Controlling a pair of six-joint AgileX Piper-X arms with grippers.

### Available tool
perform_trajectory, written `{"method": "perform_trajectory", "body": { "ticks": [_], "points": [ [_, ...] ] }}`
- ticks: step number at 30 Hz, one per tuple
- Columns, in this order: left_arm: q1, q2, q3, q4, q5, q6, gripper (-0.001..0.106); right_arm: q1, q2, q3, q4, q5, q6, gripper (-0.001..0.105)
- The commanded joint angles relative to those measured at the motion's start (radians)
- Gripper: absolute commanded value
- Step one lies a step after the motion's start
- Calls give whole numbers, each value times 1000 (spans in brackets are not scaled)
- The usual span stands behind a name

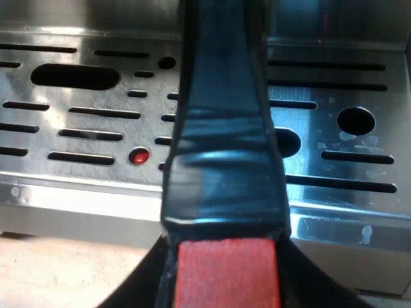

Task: Grind coffee beans and then tamp

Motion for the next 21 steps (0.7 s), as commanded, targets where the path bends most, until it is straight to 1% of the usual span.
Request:
{"method": "perform_trajectory", "body": {
  "ticks": [1, 5, 7, 12, 16, 18, 21],
  "points": [
    [-4, -5, -3, -15, 12, -6, 83, 42, 1, -9, -25, -58, -48, 0],
    [-4, -5, -3, -15, 12, -6, 83, 60, -2, -9, -25, -53, -33, 0],
    [-4, -5, -3, -15, 12, -6, 83, 71, -6, -9, -23, -38, -12, 0],
    [-4, -5, -3, -15, 12, -6, 83, 77, -16, -9, -16, -22, -11, 0],
    [-4, -5, -3, -19, 12, -6, 83, 92, -52, -9, 25, -9, -11, 0],
    [-4, -5, -3, -19, 12, -6, 83, 95, -79, -9, 78, -6, 5, 0],
    [-4, -5, -3, -19, 12, -6, 83, 95, -96, -9, 112, -6, 7, 0]
  ]
}}
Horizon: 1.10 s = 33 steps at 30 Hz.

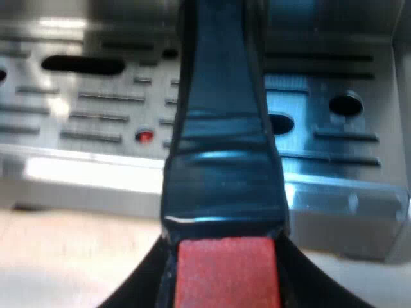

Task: Grind coffee beans and then tamp

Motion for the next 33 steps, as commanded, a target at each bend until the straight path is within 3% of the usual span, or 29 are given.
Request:
{"method": "perform_trajectory", "body": {
  "ticks": [1, 18, 33],
  "points": [
    [-4, -5, -3, -19, 12, -6, 83, 23, -29, -9, -5, -53, -41, 0],
    [-4, -5, -3, -19, 12, -6, 83, 112, -110, 59, 51, -16, 18, 0],
    [-4, -5, -13, -19, 57, -6, 83, 171, -228, 68, 259, -24, 23, 0]
  ]
}}
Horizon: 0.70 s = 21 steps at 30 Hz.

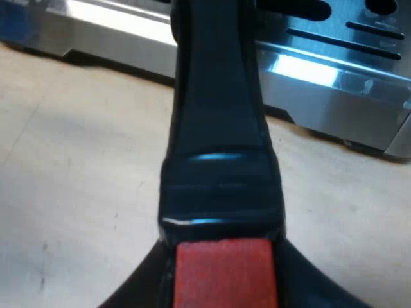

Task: Grind coffee beans and then tamp

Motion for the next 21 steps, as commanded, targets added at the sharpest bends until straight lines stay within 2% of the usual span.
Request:
{"method": "perform_trajectory", "body": {
  "ticks": [1, 8, 15, 19, 21],
  "points": [
    [-4, -5, -23, 2, 43, -6, 83, 27, -21, -4, 9, 29, -4, 0],
    [-4, -5, -56, 85, 37, -6, 83, 135, -32, 4, 31, 34, 2, 0],
    [-4, -5, -138, 261, -122, -4, 81, 172, -52, 67, 22, -2, 49, 0],
    [-4, -5, -140, 295, -184, 0, 80, 172, -57, 102, 11, -16, 40, 0],
    [-4, -5, -140, 296, -190, 3, 80, 170, -57, 118, -5, -18, 40, 0]
  ]
}}
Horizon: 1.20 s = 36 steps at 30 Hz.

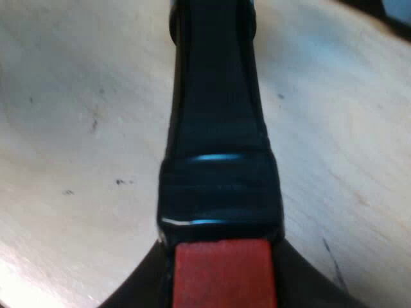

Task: Grind coffee beans and then tamp

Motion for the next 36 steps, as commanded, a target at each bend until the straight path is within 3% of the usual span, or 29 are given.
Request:
{"method": "perform_trajectory", "body": {
  "ticks": [1, 7, 10, 17, 21, 26, 36],
  "points": [
    [-4, -5, -4, 1, -19, -1, 80, 1, -14, 14, -49, 32, -4, 0],
    [-4, -5, 25, -3, -15, -1, 80, 1, -14, 73, -133, 9, -8, 0],
    [-4, -5, 38, -5, -6, -1, 80, 1, -14, 118, -211, 11, -56, 0],
    [-4, -5, 75, -26, -5, -1, 80, -2, -16, 187, -268, 11, -57, 0],
    [-4, -5, 100, -45, 16, -1, 80, -2, -16, 199, -268, 11, -57, 0],
    [-4, -5, 130, -86, 111, -1, 80, -2, 25, 198, -311, 11, -75, 0],
    [-4, 4, 130, -68, 103, -1, 80, -2, 174, 198, -482, 11, -76, 0]
  ]
}}
